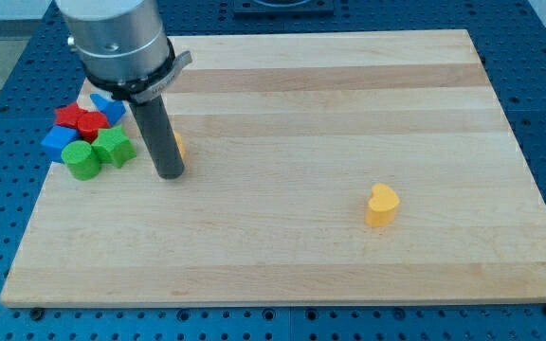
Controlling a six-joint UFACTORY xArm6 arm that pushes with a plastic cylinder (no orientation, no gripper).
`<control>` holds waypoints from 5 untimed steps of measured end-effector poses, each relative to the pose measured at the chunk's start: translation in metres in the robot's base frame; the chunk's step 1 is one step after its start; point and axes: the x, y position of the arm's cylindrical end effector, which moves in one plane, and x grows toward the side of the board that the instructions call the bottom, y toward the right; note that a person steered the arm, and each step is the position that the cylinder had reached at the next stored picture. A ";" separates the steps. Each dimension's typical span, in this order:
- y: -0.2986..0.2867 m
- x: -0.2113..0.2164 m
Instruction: Move the yellow hexagon to the right of the blue triangle
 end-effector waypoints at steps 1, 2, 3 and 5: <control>0.013 -0.017; 0.047 -0.040; 0.018 -0.053; -0.014 -0.053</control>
